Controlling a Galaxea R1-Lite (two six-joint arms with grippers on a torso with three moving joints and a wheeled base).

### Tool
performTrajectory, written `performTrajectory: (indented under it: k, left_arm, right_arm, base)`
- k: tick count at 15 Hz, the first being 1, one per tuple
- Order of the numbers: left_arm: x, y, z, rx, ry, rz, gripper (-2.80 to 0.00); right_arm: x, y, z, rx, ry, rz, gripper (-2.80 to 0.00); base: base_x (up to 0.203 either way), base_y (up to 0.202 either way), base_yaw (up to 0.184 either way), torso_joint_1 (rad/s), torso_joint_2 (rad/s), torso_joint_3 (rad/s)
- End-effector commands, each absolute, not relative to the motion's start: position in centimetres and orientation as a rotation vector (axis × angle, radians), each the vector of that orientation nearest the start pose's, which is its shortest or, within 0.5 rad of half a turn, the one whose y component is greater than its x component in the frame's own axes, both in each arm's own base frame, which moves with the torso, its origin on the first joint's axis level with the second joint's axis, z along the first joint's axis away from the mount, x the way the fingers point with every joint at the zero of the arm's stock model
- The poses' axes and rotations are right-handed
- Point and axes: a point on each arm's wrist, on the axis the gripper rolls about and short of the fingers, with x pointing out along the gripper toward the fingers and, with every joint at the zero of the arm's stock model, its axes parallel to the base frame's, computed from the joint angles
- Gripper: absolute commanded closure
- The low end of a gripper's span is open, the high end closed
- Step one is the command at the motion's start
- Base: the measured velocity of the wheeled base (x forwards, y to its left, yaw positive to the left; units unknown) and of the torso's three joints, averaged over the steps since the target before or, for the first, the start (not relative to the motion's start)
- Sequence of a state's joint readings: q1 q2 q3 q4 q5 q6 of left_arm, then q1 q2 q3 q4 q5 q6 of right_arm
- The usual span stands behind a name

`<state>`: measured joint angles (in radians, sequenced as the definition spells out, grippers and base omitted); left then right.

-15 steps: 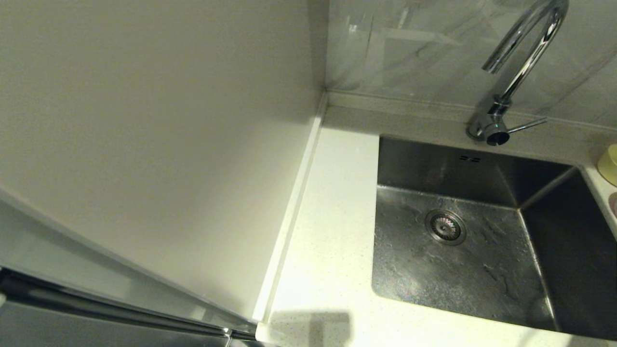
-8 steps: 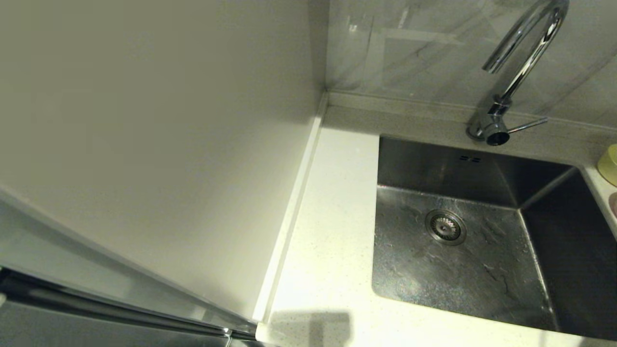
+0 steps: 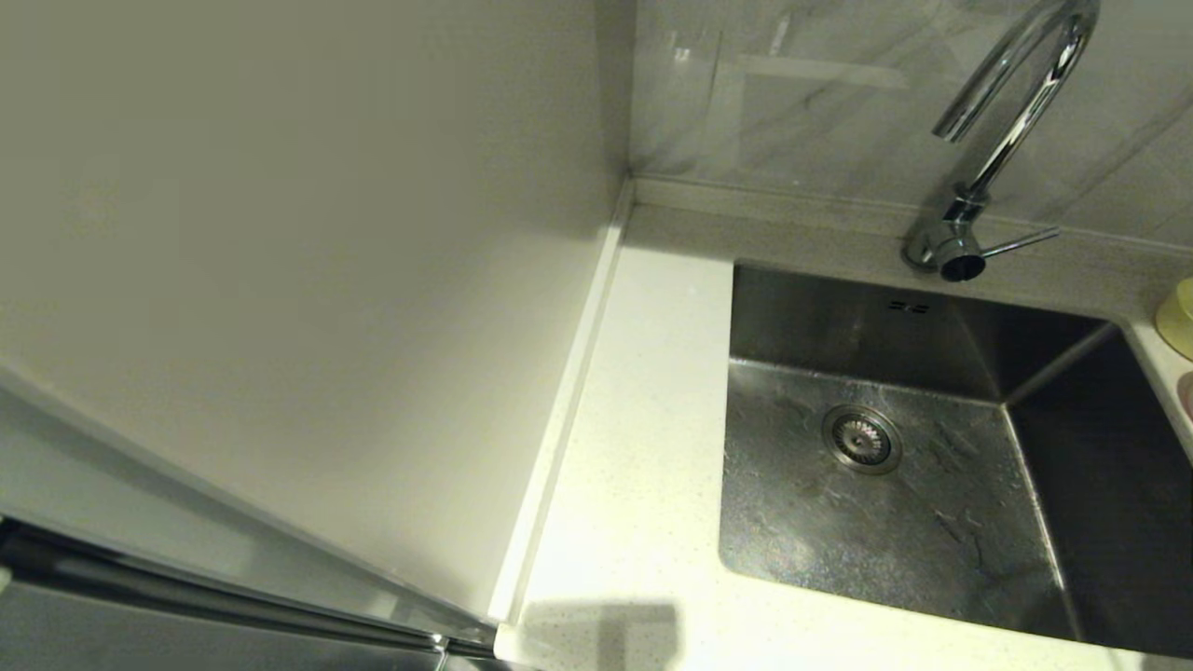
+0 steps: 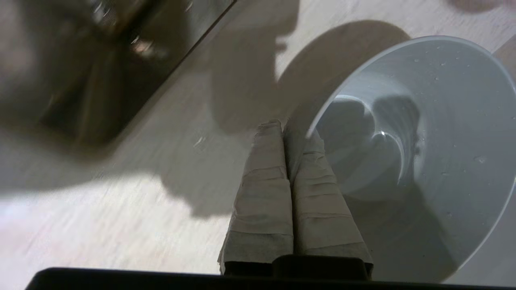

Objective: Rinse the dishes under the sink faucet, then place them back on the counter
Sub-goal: Put a bowl back to the table from the sink

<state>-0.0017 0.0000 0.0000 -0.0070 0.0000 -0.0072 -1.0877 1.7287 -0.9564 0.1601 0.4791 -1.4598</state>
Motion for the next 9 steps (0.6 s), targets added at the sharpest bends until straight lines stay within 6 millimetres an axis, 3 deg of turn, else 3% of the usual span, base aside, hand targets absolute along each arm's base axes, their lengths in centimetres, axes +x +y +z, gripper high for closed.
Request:
performTrajectory:
  k: [1,7,8,9]
  left_arm:
    - [-2.26,0.00,7.54,-0.008,-0.005,-0.002,0.00]
    - [-2.26,0.00,7.54,-0.008,-0.005,-0.002,0.00]
    - [-2.26,0.00,7.54,-0.008,-0.005,-0.002,0.00]
    - [-2.26,0.00,7.54,-0.008,-0.005,-0.002,0.00]
  right_arm:
    - [15.64,-25.07,14.15,-0.677,0.864,0.034,0.00]
    - [16.09,-25.18,14.25,-0.693,0.863,0.023,0.00]
    - [16.13,-25.25,14.29,-0.702,0.858,0.016,-2.80]
    - [16.17,-25.22,14.35,-0.703,0.856,0.014,-2.80]
  base:
    - [0.000,0.000,0.000,0.000,0.00,0.000]
    - [0.000,0.000,0.000,0.000,0.00,0.000]
    - [0.000,0.000,0.000,0.000,0.00,0.000]
    - [0.000,0.000,0.000,0.000,0.00,0.000]
